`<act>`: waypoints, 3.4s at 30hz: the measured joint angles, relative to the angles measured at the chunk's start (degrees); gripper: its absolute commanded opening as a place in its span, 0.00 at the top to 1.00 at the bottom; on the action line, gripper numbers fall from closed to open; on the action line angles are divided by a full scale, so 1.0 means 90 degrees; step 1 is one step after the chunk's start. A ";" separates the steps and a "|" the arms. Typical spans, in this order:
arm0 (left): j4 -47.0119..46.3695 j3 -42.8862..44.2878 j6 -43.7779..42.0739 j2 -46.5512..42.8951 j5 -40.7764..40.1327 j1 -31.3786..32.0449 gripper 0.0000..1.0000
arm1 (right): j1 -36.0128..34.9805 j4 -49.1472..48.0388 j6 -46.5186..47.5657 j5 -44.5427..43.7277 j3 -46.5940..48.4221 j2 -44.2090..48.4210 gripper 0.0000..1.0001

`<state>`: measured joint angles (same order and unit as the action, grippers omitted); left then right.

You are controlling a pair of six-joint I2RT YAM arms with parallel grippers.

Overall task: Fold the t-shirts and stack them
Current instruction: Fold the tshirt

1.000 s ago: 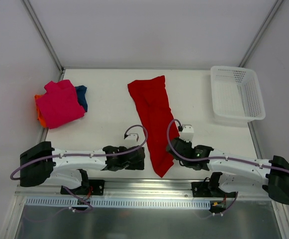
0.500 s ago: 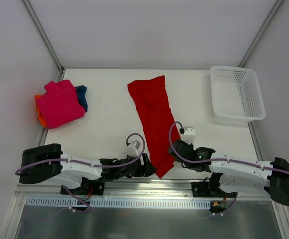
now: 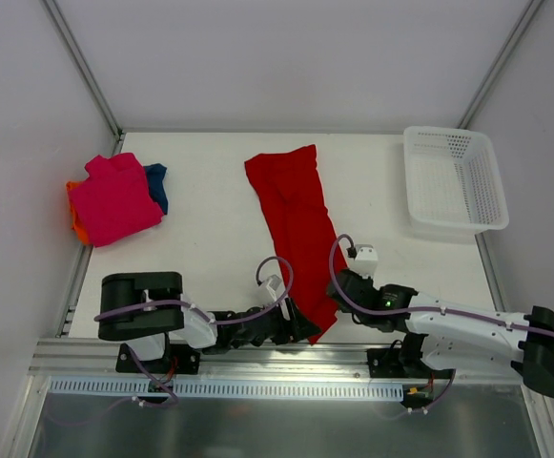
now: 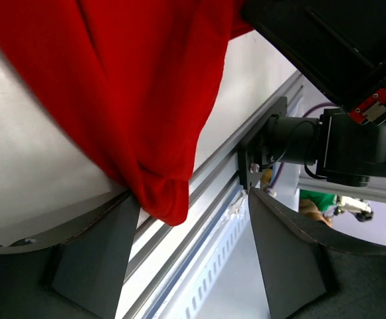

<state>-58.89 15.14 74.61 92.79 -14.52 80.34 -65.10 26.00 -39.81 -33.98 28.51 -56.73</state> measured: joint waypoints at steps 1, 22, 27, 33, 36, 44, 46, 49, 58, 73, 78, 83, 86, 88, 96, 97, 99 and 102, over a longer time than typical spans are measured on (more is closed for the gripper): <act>-0.0158 0.0058 0.0032 0.0151 0.0066 0.0000 0.32 | 0.0000 0.0000 0.0000 0.0000 -0.0007 0.0041 0.94; 0.2351 0.0551 0.0041 -0.0692 -0.0102 0.0083 0.57 | 0.0000 0.0010 -0.0114 0.0027 -0.0238 0.0214 0.94; 0.2081 0.0699 -0.0036 -0.0488 -0.0046 0.0083 0.47 | 0.0000 0.0000 -0.0117 0.0046 -0.0240 0.0219 0.94; 0.1994 0.0695 -0.0049 -0.0420 -0.0039 0.0083 0.59 | 0.0000 -0.0005 -0.0119 0.0049 -0.0240 0.0226 0.94; 0.1965 0.0690 -0.0046 -0.0350 -0.0039 0.0083 0.62 | 0.0000 -0.0005 -0.0119 0.0049 -0.0240 0.0228 0.94; 0.1671 0.0588 -0.0087 -0.0163 -0.0044 0.0078 0.81 | 0.0000 -0.0017 -0.0146 0.0075 -0.0267 0.0391 0.95; 0.1608 0.0573 -0.0151 -0.0114 -0.0041 0.0070 0.87 | 0.0000 -0.0027 -0.0165 0.0095 -0.0323 0.0420 0.94; 0.1627 0.0571 -0.0306 -0.0109 0.0056 -0.0041 0.95 | 0.0000 -0.0010 -0.0177 0.0112 -0.0379 0.0430 0.95; 0.3874 0.1178 -0.1166 -0.0981 0.0177 -0.0736 0.94 | 0.0000 0.0005 -0.0158 0.0114 -0.0376 0.0410 0.94; 0.5605 0.2181 -0.2526 -0.1341 0.0923 -0.2276 0.94 | 0.0092 0.0002 0.0571 0.0000 0.1273 -0.1513 0.94; 0.5778 0.2562 -0.2749 -0.1304 0.1209 -0.2664 0.94 | 0.0325 -0.0005 0.0942 0.0005 0.1783 -0.1996 0.94; 0.6001 0.3060 -0.3031 -0.1304 0.1457 -0.3198 0.94 | 0.0629 -0.0012 0.1316 0.0044 0.2166 -0.2210 0.94; 0.6115 0.3293 -0.3174 -0.1294 0.1649 -0.3548 0.94 | 0.0869 -0.0015 0.1569 0.0053 0.2397 -0.2358 0.94; 0.6152 0.3432 -0.3269 -0.1212 0.1790 -0.3796 0.95 | 0.1056 -0.0015 0.1749 0.0063 0.2557 -0.2501 0.95; 0.6263 0.3942 -0.3623 -0.0260 0.2232 -0.4612 0.95 | 0.1858 -0.0313 0.2480 0.0223 0.3138 -0.3322 0.95; 0.6271 0.4048 -0.3670 -0.0092 0.2273 -0.4665 0.95 | 0.1940 -0.0376 0.2569 0.0253 0.3240 -0.3485 0.95; 0.6283 0.4265 -0.3747 0.0233 0.2339 -0.4762 0.95 | 0.2086 -0.0457 0.2742 0.0313 0.3461 -0.3827 0.95; 0.6302 0.4563 -0.3832 0.0639 0.2416 -0.4843 0.96 | 0.2244 -0.0532 0.2987 0.0379 0.3818 -0.4286 0.96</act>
<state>-2.17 56.21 40.12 98.54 7.22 36.75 -44.91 21.21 -12.93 -30.57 62.87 -95.31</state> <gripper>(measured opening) 0.054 0.087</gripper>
